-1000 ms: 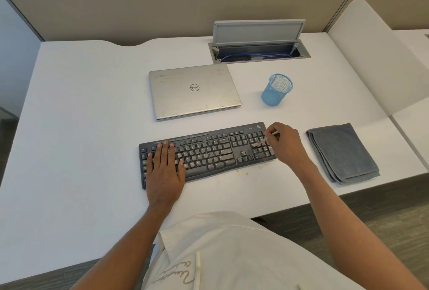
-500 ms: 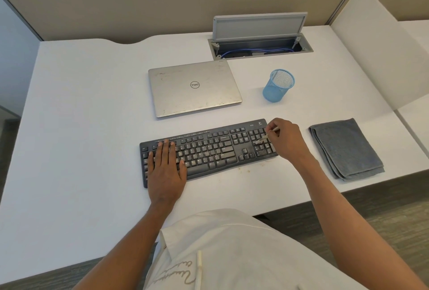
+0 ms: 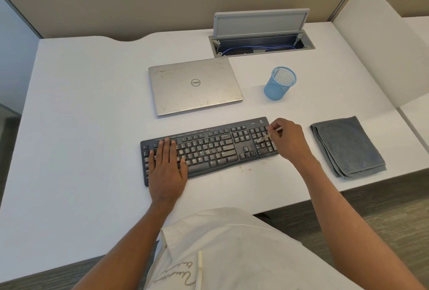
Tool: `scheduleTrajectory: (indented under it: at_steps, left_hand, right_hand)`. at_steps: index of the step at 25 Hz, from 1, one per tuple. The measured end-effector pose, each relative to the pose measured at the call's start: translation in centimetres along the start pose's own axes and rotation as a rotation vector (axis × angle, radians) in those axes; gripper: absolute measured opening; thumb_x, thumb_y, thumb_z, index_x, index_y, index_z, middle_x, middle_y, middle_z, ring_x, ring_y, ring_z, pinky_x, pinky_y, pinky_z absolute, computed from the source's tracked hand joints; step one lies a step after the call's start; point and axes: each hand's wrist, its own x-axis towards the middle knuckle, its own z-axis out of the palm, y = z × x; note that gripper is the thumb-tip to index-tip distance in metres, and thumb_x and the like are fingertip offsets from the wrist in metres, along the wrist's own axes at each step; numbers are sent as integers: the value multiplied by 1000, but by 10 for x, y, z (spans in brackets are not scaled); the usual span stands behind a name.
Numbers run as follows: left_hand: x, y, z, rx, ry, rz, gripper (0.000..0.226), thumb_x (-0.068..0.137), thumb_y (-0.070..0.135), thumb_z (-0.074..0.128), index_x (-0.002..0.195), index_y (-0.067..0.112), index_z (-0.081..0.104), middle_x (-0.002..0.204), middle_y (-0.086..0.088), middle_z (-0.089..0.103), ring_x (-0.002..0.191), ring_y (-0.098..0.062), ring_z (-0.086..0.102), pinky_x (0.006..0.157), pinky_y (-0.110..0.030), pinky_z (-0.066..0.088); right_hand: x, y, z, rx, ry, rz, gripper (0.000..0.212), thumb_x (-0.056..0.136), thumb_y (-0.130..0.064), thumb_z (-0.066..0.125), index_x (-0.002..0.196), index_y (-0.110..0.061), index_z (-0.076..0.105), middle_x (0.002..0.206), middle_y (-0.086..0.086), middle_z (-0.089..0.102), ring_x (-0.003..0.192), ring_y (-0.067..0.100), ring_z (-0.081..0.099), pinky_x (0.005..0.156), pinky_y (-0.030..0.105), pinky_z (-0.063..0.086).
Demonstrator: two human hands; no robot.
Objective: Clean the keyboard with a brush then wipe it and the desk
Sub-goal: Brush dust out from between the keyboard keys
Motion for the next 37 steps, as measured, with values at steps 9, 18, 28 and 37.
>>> scheduleTrajectory:
  at_steps: [9, 18, 28, 37]
  left_hand:
    - [0, -1, 1, -6, -6, -2, 62, 109, 38, 31, 162, 7, 39, 170, -13, 37, 160, -29, 29, 132, -54, 17]
    - [0, 0, 0, -11, -7, -5, 63, 109, 39, 29, 162, 7, 39, 169, -13, 37, 159, -29, 30, 132, -54, 17]
    - [0, -1, 1, -6, -8, -1, 63, 109, 39, 29, 162, 7, 39, 169, -13, 37, 159, -29, 30, 131, -54, 18]
    - [0, -1, 1, -13, -6, -1, 62, 108, 38, 32, 161, 6, 40, 169, -13, 38, 159, -29, 30, 132, -54, 17]
  right_hand:
    - [3, 1, -4, 11, 22, 5, 11, 94, -9, 57, 91, -13, 67, 86, 2, 70, 72, 16, 64, 59, 27, 48]
    - [3, 6, -5, -65, 75, 26, 15, 92, -1, 55, 91, -12, 65, 85, 4, 69, 75, 26, 63, 66, 36, 53]
    - [0, 13, -8, -45, 28, 20, 17, 92, -1, 56, 86, -14, 65, 76, 5, 69, 61, 21, 59, 53, 28, 44]
    - [-7, 8, -8, 25, 60, 32, 13, 92, -6, 59, 86, -13, 68, 76, -4, 70, 69, 8, 66, 59, 25, 46]
